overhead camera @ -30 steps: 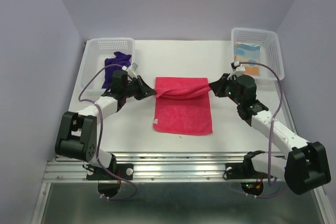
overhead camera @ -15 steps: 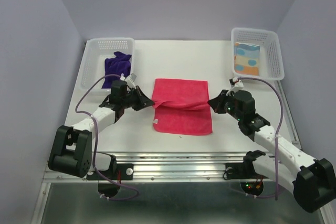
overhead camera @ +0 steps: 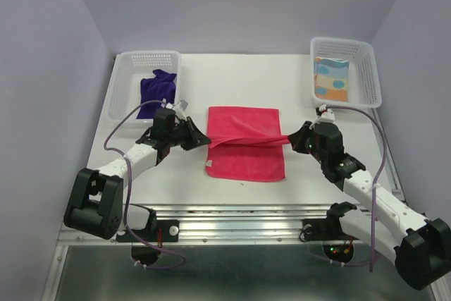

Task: Fold and stack the towels
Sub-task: Fold the towel

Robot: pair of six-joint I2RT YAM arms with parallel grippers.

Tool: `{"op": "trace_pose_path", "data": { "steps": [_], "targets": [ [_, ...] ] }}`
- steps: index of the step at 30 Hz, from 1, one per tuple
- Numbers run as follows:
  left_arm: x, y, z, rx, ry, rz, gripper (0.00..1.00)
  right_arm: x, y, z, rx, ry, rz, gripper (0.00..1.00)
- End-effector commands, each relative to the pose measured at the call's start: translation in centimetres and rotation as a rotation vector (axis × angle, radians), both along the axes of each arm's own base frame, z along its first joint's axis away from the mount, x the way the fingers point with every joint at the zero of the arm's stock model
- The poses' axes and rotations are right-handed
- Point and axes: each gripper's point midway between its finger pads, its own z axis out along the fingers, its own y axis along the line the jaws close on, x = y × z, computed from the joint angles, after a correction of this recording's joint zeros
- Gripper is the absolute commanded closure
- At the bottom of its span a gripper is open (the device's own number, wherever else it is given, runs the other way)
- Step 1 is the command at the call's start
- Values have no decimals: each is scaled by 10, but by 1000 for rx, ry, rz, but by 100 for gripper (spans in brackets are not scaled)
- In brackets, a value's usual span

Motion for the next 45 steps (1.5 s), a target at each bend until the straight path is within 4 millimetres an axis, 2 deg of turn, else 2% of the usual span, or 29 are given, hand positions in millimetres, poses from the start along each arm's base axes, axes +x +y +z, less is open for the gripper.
{"op": "trace_pose_path", "data": {
  "steps": [1,5,10,13,15,16,20,22,29,38,45],
  "targets": [
    [21,-13,46,-50,-126,-29,100,29,-13,59,-15,-130,-119,99],
    [20,-17,54,-56,-135,-41,100,32,-7,65,-5,-135,-97,99],
    [11,-14,50,-55,-125,-35,100,22,-10,67,11,-141,-92,99],
    [1,-12,46,-54,-120,-38,100,12,-11,55,7,-109,-79,99],
    [-8,-8,36,-40,-102,-31,100,7,-11,45,17,-84,-76,99],
    [-11,-8,32,-36,-92,-29,100,2,-9,34,22,-58,-61,99],
    [-26,-4,0,-9,-8,-19,100,-10,8,13,74,-11,28,99],
    [-29,-3,-7,-4,12,-15,100,-15,11,-1,83,24,46,99],
    [-41,5,-17,29,55,10,100,-38,20,-38,120,137,106,99],
    [-59,7,-35,72,150,-12,100,-58,23,-66,140,226,137,99],
    [-67,11,-42,120,189,-14,100,-65,23,-73,144,256,144,99]
  ]
}}
